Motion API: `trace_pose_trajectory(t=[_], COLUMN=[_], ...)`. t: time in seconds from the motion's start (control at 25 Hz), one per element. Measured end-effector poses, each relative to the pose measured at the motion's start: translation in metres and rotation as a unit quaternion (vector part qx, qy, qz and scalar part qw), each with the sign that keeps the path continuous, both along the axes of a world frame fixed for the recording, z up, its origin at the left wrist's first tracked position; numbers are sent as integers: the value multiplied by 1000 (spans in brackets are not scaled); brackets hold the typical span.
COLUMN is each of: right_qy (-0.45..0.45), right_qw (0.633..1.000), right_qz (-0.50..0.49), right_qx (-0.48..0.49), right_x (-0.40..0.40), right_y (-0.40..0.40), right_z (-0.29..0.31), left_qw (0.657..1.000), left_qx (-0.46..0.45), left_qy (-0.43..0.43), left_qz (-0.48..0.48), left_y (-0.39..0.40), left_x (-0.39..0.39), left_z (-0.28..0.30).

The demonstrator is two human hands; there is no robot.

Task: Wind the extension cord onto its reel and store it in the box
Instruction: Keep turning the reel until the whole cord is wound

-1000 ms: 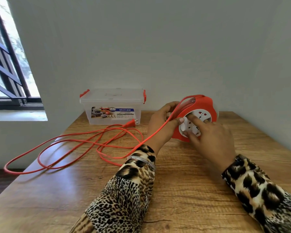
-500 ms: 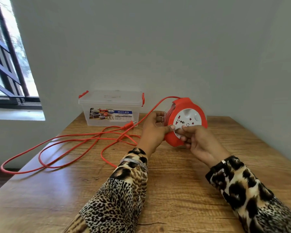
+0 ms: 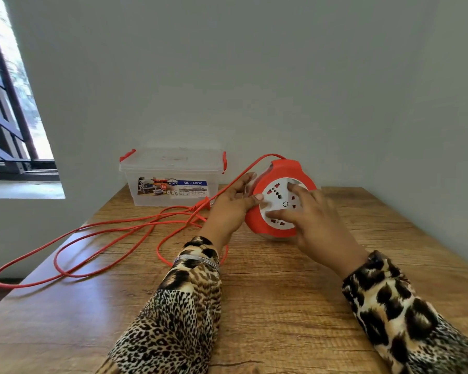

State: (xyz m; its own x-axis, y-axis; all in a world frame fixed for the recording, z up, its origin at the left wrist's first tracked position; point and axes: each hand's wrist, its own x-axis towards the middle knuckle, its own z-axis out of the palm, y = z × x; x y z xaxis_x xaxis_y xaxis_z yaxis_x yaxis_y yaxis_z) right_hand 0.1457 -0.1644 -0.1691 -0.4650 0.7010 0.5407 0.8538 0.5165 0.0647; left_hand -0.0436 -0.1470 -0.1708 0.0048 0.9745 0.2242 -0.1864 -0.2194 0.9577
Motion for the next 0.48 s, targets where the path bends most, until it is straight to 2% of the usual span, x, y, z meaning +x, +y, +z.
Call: trace_pose_trajectory(t=[0.12,0.24,0.36,0.48], right_qy=[-79,-105,-89,-14], right_qw=[996,991,988,990], right_qz=[-37,-60,-84,-108], right_qx=[22,50,89,84], right_x=[-1,0,-3,-2], right_y=[10,14,14,12], right_z=[-3,-5,-8,-10], left_qw=[1000,1000,999,999], left_qx=[4,15,36,43], left_qy=[11,6,12,11], left_qz=[-12,-23,-10,15], left_y=[-2,-4,-4,-3], left_x=[0,5,9,14], left_z=[3,5,4,3])
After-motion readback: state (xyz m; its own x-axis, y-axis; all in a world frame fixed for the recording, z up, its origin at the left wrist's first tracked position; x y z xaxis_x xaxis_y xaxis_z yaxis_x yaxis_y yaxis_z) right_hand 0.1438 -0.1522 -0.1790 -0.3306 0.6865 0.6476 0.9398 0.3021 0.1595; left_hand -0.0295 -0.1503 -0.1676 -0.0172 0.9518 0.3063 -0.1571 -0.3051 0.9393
